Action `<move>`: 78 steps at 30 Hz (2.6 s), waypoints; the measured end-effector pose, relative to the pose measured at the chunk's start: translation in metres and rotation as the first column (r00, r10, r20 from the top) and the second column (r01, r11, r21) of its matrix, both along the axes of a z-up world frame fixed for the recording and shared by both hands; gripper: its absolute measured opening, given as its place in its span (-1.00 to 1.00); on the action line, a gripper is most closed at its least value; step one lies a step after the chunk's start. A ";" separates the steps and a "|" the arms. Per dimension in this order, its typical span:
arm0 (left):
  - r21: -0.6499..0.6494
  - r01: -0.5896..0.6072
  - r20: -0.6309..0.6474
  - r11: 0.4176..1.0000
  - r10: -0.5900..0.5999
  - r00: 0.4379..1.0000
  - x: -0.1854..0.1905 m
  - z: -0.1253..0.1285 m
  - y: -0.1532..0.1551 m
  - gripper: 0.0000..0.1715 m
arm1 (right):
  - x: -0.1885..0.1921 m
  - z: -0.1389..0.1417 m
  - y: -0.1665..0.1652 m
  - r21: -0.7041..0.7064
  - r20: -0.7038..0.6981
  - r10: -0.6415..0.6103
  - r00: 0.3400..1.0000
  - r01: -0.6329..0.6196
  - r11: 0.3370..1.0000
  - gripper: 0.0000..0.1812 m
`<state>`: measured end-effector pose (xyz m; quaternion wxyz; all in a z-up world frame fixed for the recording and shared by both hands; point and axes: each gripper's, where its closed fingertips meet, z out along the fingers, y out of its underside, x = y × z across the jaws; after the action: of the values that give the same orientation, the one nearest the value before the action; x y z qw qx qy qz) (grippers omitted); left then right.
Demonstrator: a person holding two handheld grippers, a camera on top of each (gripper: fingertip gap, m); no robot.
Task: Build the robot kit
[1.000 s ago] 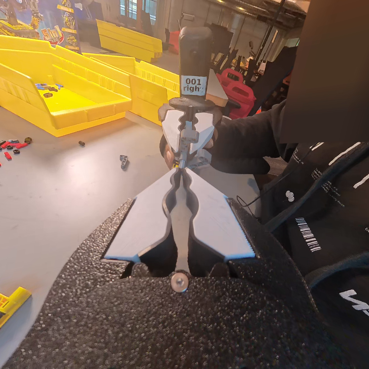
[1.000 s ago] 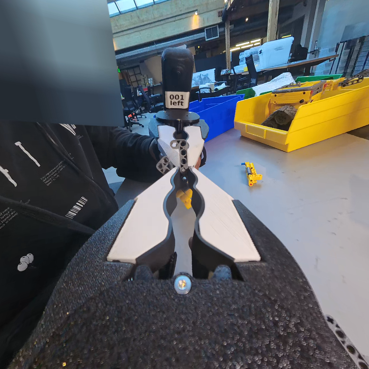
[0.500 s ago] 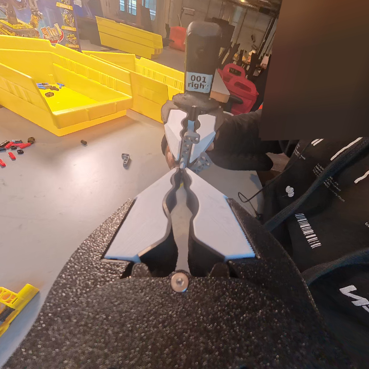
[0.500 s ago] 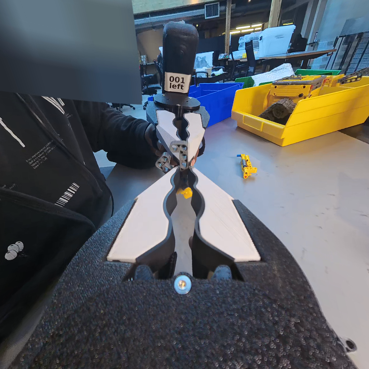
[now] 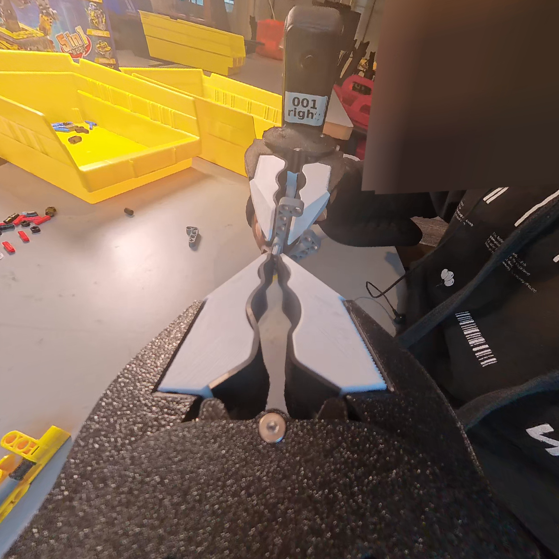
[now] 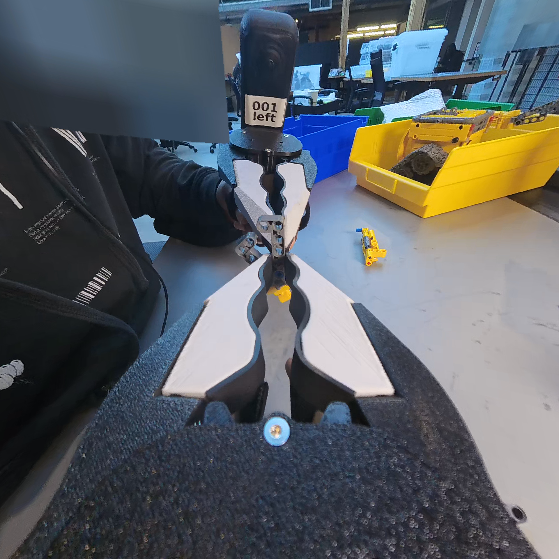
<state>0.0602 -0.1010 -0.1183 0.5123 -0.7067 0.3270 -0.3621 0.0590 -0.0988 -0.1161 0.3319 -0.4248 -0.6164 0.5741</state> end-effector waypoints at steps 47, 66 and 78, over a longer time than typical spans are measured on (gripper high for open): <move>0.057 0.018 -0.076 0.998 -0.014 0.997 0.013 -0.003 -0.001 -1.00 | -0.003 0.009 -0.011 0.075 -0.058 0.008 0.998 -0.004 0.997 -0.93; 0.085 0.051 0.074 0.995 -0.057 0.996 0.010 0.019 -0.006 -1.00 | 0.002 0.029 -0.008 -0.015 -0.168 0.025 0.985 -0.028 0.999 -0.92; 0.087 0.056 0.150 0.995 -0.068 0.986 0.013 0.033 -0.009 -0.93 | 0.000 0.040 -0.012 -0.163 -0.238 0.048 0.970 -0.088 0.983 -0.92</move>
<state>0.0729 -0.1101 -0.0856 0.5531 -0.6446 0.3233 -0.4172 0.0594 -0.1108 -0.0757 0.3439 -0.3603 -0.5354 0.6821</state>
